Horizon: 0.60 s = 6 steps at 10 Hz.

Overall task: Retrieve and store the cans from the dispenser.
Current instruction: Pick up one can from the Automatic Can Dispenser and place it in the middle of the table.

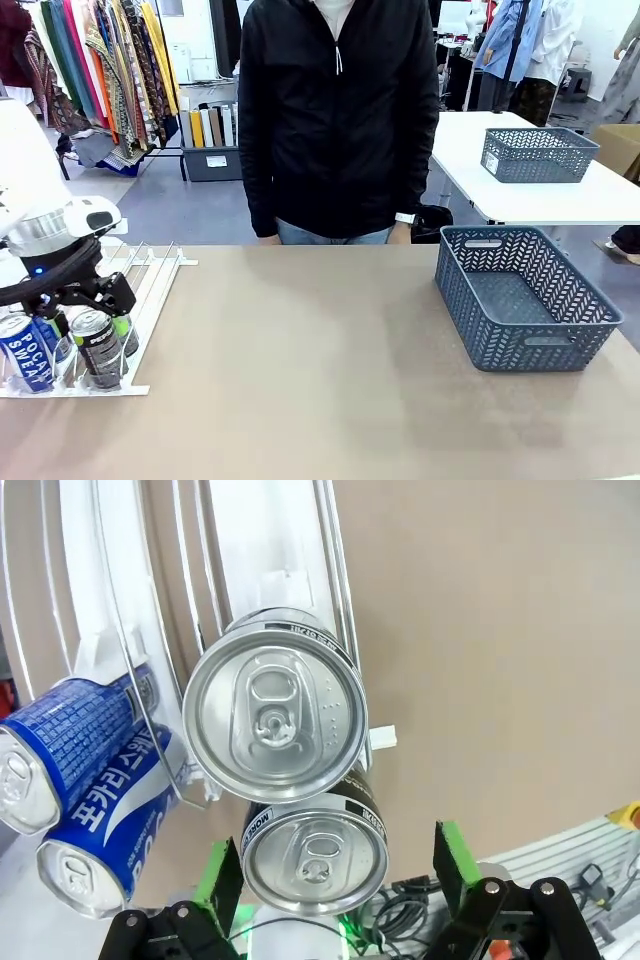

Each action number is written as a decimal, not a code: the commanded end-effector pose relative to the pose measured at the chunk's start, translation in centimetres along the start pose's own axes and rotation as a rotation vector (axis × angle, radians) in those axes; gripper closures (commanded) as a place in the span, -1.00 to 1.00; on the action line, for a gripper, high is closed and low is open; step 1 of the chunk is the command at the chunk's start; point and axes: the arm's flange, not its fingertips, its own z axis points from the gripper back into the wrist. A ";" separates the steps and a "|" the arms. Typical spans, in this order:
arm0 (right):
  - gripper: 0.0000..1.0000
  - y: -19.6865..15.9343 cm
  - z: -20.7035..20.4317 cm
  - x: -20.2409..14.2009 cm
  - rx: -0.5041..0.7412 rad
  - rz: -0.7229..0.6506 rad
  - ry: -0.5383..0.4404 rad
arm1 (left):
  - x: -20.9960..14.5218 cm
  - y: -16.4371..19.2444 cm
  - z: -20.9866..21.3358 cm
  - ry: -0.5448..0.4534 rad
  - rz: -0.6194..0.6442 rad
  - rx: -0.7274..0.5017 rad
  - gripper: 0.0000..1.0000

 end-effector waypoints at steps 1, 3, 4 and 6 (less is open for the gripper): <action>-1.00 0.4 0.3 0.2 0.015 0.011 -0.003 | 0.5 -0.3 -0.2 -0.010 0.029 0.043 -1.00; -1.00 0.4 0.3 0.2 0.015 0.011 -0.003 | 0.5 -0.1 -0.3 -0.003 0.032 0.048 -1.00; -1.00 0.4 0.3 0.2 0.015 0.011 -0.003 | 0.5 -0.1 -0.3 -0.007 0.038 0.057 -1.00; -1.00 0.4 0.3 0.2 0.015 0.011 -0.003 | 0.8 0.0 -0.9 -0.003 0.038 0.066 0.37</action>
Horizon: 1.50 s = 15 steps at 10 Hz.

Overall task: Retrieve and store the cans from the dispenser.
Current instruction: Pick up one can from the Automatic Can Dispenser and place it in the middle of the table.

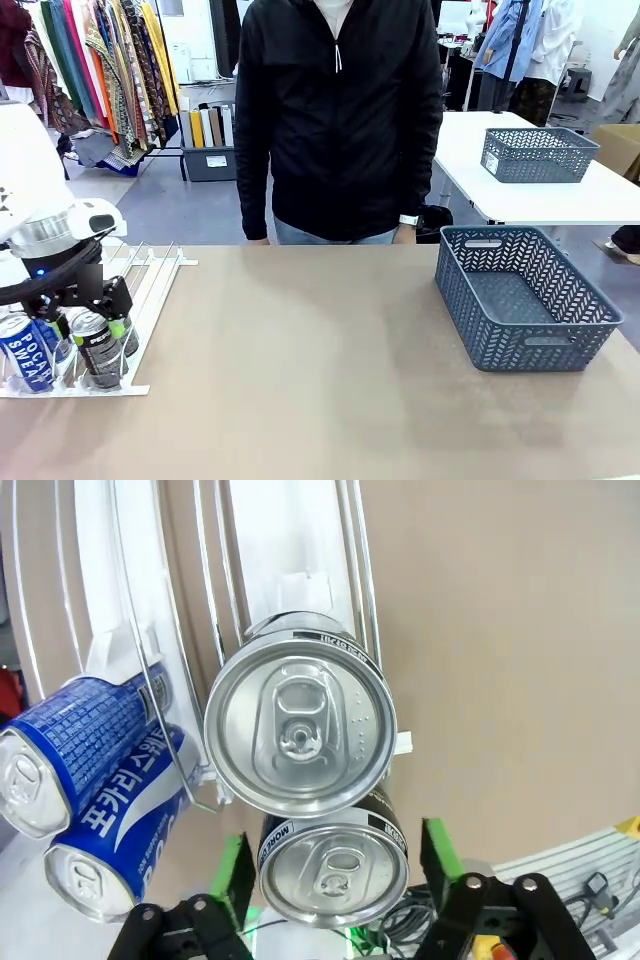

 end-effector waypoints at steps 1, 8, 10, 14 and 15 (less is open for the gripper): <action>-1.00 0.4 0.3 0.2 0.014 0.011 -0.003 | 0.5 -0.3 -0.4 -0.014 0.021 0.039 1.00; -1.00 0.4 0.3 0.2 0.014 0.011 -0.003 | -0.2 0.3 1.7 -0.045 0.039 0.034 1.00; -1.00 0.4 0.3 0.2 0.014 0.011 -0.003 | -2.7 0.7 8.2 -0.131 0.042 0.023 1.00; -1.00 0.4 0.3 0.2 0.014 0.011 -0.003 | -7.2 2.0 19.0 -0.210 0.034 -0.032 1.00; -1.00 0.4 0.3 0.2 0.014 0.011 -0.003 | -8.2 2.5 20.7 -0.206 0.009 -0.044 1.00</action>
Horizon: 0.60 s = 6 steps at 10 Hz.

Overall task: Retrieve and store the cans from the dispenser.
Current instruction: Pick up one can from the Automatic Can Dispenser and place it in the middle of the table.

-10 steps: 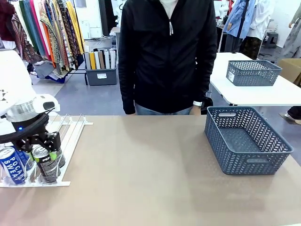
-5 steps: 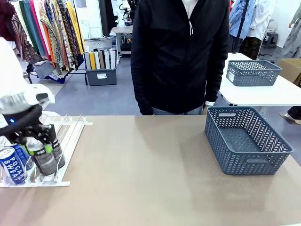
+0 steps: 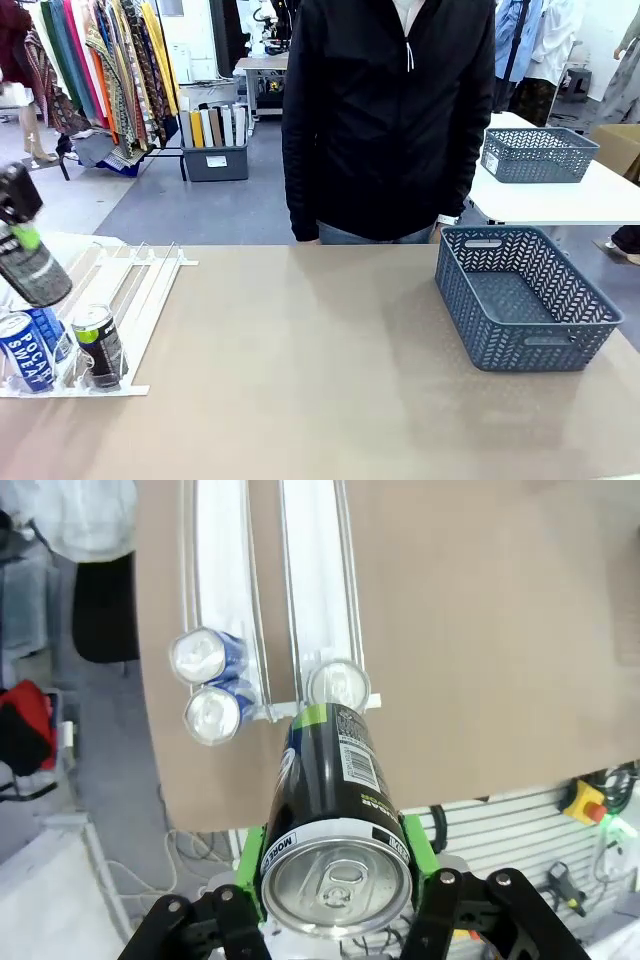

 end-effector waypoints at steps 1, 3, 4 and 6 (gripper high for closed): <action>-1.00 0.4 0.3 0.2 0.015 0.011 -0.004 | 0.1 1.4 1.8 -0.018 0.004 -0.029 1.00; -1.00 0.4 0.3 0.2 0.015 0.011 -0.004 | 0.2 2.2 1.5 -0.017 0.018 -0.070 1.00; -1.00 0.4 0.3 0.2 0.015 0.011 -0.004 | 0.3 2.7 0.6 0.013 -0.018 -0.051 1.00; -1.00 0.4 0.3 0.2 0.015 0.011 -0.004 | -0.1 1.7 1.8 -0.011 0.026 -0.028 1.00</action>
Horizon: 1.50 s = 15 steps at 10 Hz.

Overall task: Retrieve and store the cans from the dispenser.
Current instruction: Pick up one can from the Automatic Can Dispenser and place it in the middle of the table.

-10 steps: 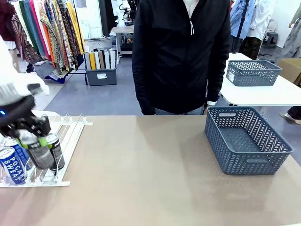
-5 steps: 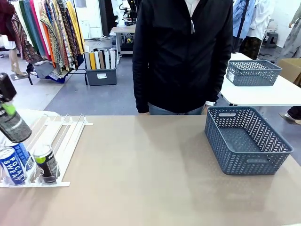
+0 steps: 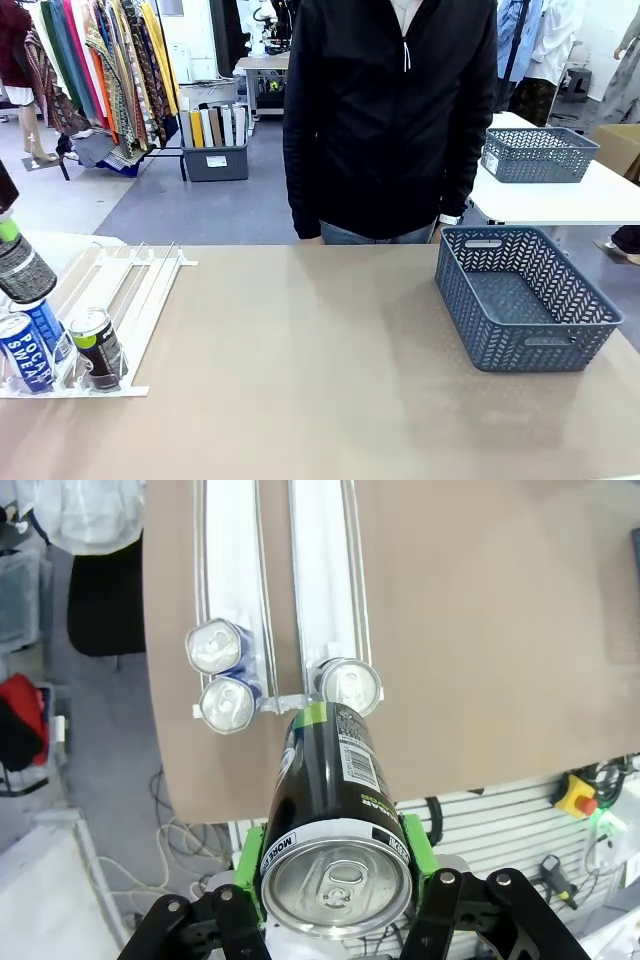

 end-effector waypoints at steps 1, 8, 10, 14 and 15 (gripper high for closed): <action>-1.00 0.4 0.3 0.2 0.015 0.011 -0.004 | -0.2 -0.4 0.9 -0.021 0.009 -0.001 1.00; -1.00 0.4 0.3 0.2 0.015 0.011 -0.004 | 6.5 -23.0 0.6 -0.128 -0.312 -0.011 1.00; -1.00 0.4 0.3 0.2 0.015 0.011 -0.004 | 8.1 -32.2 -3.8 -0.155 -0.380 -0.011 1.00; -1.00 0.4 0.3 0.2 0.015 0.011 -0.004 | 7.6 -43.7 -15.8 -0.067 -0.581 0.043 1.00; -1.00 0.4 0.3 0.2 0.015 0.011 -0.004 | 7.4 -43.3 -17.7 -0.044 -0.589 0.064 1.00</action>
